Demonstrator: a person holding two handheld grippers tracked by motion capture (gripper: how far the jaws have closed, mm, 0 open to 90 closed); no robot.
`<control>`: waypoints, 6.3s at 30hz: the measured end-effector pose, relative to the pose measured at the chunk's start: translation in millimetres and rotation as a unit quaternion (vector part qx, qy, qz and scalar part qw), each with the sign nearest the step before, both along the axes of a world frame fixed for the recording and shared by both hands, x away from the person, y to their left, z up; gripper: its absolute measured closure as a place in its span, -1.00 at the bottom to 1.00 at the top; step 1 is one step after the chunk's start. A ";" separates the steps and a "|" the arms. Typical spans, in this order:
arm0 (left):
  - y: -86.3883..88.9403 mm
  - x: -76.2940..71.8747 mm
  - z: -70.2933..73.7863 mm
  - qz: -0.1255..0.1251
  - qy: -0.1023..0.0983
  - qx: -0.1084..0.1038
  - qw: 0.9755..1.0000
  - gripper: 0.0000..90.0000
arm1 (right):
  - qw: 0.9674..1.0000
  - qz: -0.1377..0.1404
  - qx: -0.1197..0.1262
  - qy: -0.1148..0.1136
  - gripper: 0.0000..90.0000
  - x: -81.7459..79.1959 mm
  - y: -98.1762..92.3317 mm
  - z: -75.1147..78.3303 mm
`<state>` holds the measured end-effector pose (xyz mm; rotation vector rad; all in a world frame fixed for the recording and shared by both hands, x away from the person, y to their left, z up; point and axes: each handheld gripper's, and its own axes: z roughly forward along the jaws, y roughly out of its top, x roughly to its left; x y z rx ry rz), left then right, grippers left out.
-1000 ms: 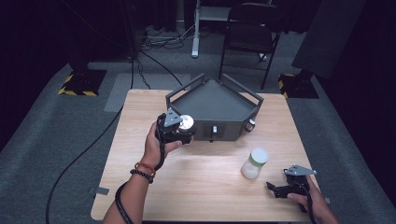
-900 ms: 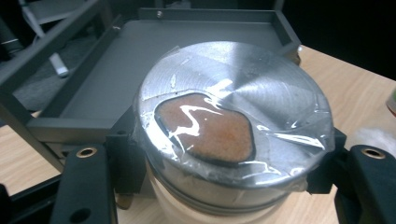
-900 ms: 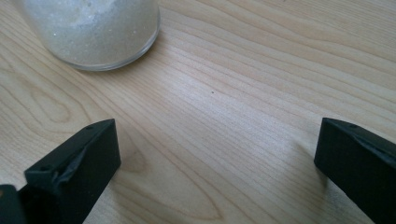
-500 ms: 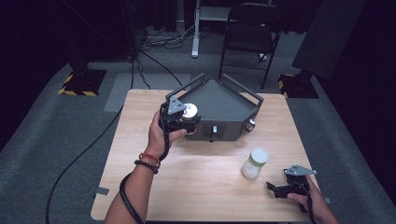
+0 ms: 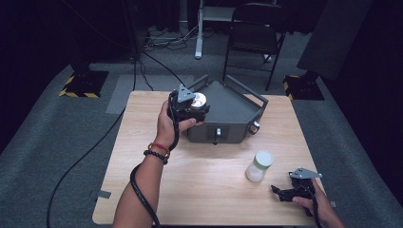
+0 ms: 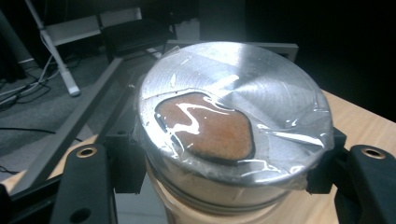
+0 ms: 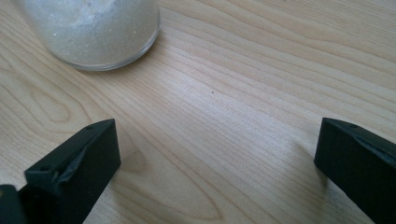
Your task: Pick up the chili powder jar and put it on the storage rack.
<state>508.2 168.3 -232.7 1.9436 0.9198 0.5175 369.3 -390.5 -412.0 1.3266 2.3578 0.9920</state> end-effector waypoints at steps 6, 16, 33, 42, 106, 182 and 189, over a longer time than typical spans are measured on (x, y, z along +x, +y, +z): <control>-12.5 12.3 1.1 0.004 -0.004 0.006 1.000 -0.28 | 1.000 0.000 0.000 0.000 -1.00 0.0 0.0 0.0; -29.2 32.5 -4.4 0.015 0.000 0.016 1.000 -0.28 | 1.000 0.000 0.000 0.000 -1.00 0.1 -0.1 0.0; -44.7 50.9 -25.9 0.035 0.017 0.026 0.999 -0.28 | 1.000 -0.001 0.000 0.000 -1.00 -0.4 0.3 0.0; -46.3 56.0 -37.7 0.040 0.028 0.034 0.998 -0.28 | 1.000 -0.002 0.000 0.000 -1.00 -0.5 0.5 0.0; -50.7 12.3 -43.8 0.013 -0.079 0.057 0.995 -1.00 | 1.000 -0.002 0.000 0.000 -1.00 -0.5 0.4 0.0; 8.8 -77.2 -95.9 -0.105 -0.034 0.112 0.988 -0.99 | 1.000 -0.002 0.000 0.000 -1.00 -0.4 0.4 0.0; 13.0 -84.0 -98.3 -0.115 -0.014 0.131 0.985 -0.99 | 1.000 -0.003 0.000 0.000 -1.00 -0.5 0.8 0.1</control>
